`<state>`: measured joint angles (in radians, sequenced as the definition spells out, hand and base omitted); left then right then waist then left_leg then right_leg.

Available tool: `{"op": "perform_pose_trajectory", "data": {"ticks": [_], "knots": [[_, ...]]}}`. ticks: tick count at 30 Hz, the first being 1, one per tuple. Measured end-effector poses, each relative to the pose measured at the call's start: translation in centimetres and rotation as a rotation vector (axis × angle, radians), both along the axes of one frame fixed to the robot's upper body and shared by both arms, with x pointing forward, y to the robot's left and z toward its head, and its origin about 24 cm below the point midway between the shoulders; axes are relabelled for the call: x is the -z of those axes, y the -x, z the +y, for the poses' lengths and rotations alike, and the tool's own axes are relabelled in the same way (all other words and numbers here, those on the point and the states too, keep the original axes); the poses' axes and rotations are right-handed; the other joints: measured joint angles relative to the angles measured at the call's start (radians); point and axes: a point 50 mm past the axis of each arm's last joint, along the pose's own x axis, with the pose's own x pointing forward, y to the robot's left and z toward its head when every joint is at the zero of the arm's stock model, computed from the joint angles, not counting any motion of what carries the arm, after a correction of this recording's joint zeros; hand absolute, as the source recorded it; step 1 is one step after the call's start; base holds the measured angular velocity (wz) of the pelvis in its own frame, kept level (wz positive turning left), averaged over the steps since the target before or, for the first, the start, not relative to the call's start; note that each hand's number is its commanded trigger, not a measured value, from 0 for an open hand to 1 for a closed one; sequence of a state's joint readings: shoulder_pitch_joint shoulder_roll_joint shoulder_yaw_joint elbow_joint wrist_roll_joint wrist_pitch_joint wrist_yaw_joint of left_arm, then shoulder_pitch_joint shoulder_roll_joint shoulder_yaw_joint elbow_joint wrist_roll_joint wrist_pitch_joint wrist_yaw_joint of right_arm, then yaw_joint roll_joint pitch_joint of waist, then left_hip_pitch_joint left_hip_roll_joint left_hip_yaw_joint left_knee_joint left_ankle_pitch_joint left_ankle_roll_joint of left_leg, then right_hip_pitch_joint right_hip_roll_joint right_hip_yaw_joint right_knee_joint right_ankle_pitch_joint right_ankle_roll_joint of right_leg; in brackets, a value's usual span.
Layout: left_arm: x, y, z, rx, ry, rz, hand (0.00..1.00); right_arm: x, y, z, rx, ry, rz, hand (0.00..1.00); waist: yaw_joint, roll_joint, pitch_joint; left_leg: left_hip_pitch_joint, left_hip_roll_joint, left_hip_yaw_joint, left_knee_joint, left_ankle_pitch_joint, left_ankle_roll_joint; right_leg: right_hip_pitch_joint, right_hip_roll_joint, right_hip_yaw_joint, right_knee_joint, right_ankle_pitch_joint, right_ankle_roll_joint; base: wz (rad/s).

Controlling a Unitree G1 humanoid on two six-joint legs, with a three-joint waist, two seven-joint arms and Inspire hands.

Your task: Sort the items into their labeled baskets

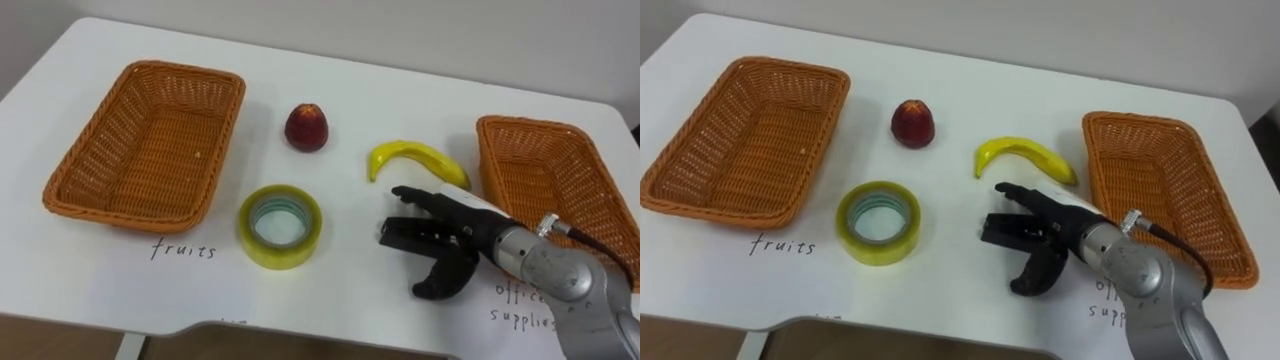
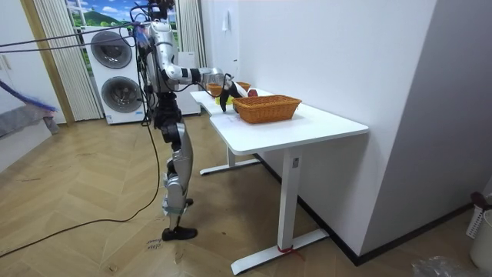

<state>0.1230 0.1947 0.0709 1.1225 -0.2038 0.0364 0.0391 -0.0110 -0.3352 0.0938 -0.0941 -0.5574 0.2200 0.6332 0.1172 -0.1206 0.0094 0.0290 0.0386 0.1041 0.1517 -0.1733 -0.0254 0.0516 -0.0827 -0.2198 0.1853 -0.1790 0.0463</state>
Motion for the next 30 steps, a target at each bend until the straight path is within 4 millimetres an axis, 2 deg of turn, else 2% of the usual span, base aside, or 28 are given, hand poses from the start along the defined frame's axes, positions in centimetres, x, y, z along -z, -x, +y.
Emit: {"op": "perform_pose_trajectory", "data": {"ticks": [10, 17, 24, 30], "knots": [[0.0, -0.2, -0.4, 0.011, -0.010, -0.004, 0.00, 0.1, 0.0, -0.1, 0.001, 0.050, -0.004, 0.00, 0.001, 0.008, -0.0015, 0.000, 0.000, 0.000, 0.000, 0.000, 0.000, -0.001, 0.000, -0.002, 0.000, 0.000, 0.000, 0.00], [0.0, -0.4, -0.4, 0.015, -0.005, -0.014, 0.00, 0.7, -0.2, -0.5, 0.029, 0.081, 0.003, 0.00, 0.001, 0.003, -0.0040, 0.009, 0.000, -0.001, 0.001, 0.000, 0.000, 0.003, 0.000, -0.003, 0.001, 0.000, 0.000, 0.00], [-0.2, -0.8, -0.3, 0.019, -0.009, -0.028, 0.00, 1.1, -0.5, -0.9, 0.064, 0.088, 0.011, 0.00, 0.001, -0.011, -0.0012, 0.000, 0.000, -0.002, 0.003, 0.000, 0.000, 0.001, 0.000, -0.006, 0.002, 0.001, -0.002, 0.00], [-0.3, -1.0, -0.4, 0.035, -0.009, -0.023, 0.00, 1.2, -0.5, -1.0, 0.071, 0.090, 0.012, 0.00, 0.004, -0.011, -0.0015, 0.003, 0.000, -0.002, 0.003, 0.000, 0.000, 0.003, 0.000, -0.006, 0.001, 0.002, -0.001, 0.00]]}}
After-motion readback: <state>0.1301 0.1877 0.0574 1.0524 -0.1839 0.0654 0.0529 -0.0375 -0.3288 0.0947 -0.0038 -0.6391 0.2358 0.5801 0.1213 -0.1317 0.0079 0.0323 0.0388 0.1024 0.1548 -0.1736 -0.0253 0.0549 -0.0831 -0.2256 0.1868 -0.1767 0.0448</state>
